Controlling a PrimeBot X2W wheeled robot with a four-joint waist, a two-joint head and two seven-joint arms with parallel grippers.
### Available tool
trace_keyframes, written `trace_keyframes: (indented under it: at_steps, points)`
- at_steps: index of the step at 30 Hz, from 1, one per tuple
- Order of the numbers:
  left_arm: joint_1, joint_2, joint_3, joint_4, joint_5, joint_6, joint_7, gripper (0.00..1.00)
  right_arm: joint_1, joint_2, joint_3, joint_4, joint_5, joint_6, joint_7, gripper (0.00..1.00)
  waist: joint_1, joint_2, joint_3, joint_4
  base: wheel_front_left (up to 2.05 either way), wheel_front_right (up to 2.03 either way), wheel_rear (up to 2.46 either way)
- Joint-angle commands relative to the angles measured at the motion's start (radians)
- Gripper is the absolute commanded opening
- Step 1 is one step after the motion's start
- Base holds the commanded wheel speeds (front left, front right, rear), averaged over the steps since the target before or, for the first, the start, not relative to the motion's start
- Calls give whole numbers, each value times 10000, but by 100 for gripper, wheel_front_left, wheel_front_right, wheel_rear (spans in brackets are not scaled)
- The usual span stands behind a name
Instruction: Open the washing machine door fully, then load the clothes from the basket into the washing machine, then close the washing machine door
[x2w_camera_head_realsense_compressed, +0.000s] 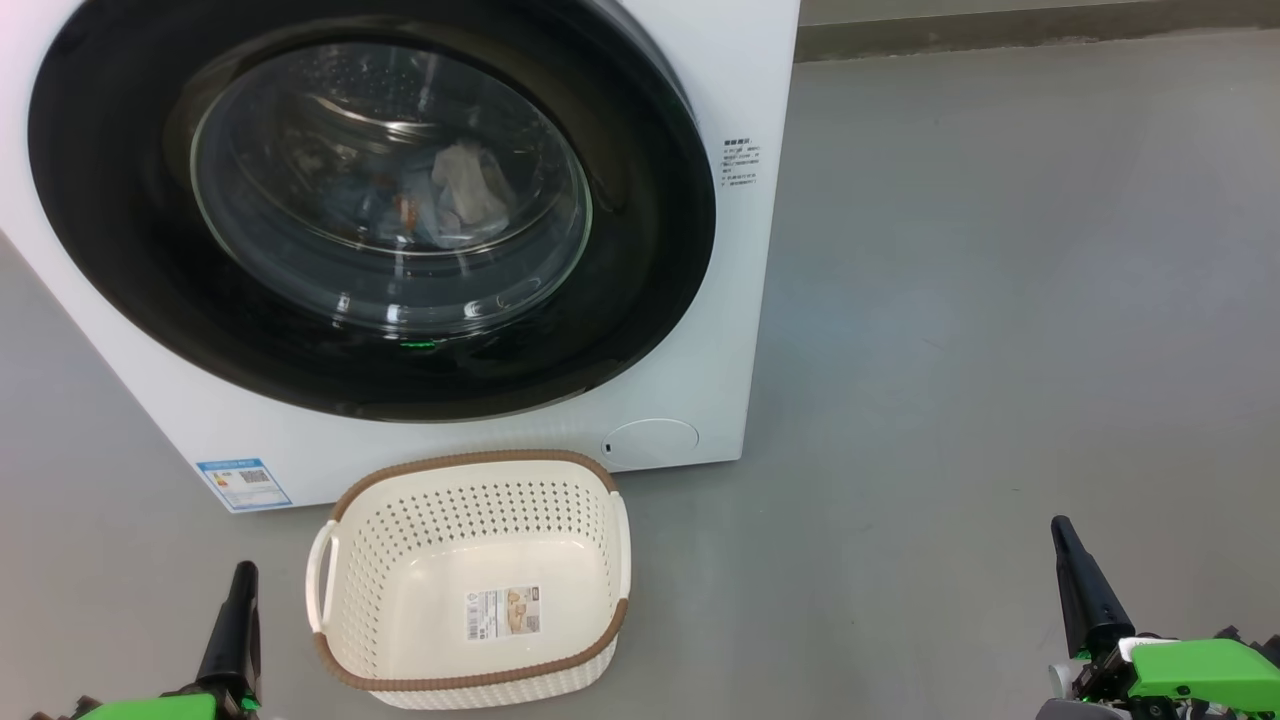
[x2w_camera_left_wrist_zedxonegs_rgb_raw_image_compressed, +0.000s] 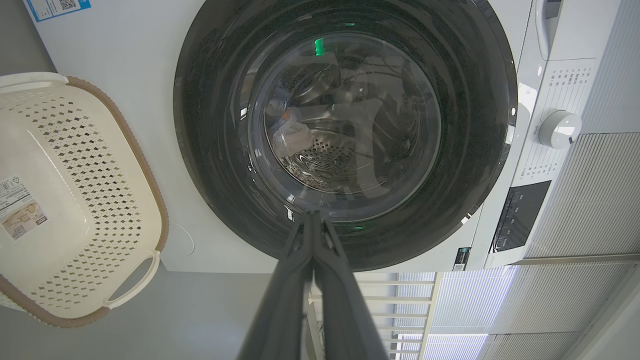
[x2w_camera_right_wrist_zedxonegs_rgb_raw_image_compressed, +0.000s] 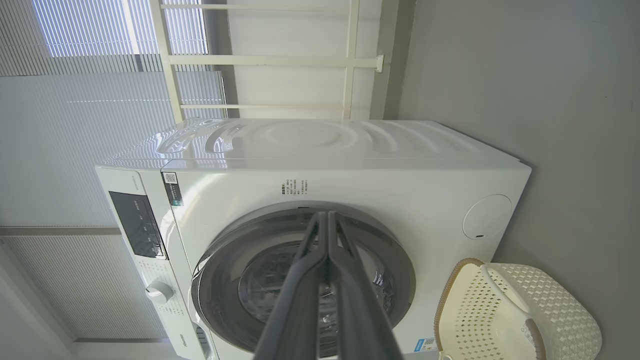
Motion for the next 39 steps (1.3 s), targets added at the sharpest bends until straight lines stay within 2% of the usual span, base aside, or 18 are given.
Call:
trace_keyframes:
  at_steps: [1, 39]
  points:
    - [-395, 165, 320, -184, -21, -33, 38, 0, -420, -23, 252, -244, -82, -13, 57, 0, 0, 0, 0, 0, 0, 0, 0]
    - [-395, 164, 321, -184, -20, -33, 39, 0, -422, -7, 229, -243, -102, -13, 76, 0, 0, 0, 0, 0, 0, 0, 0]
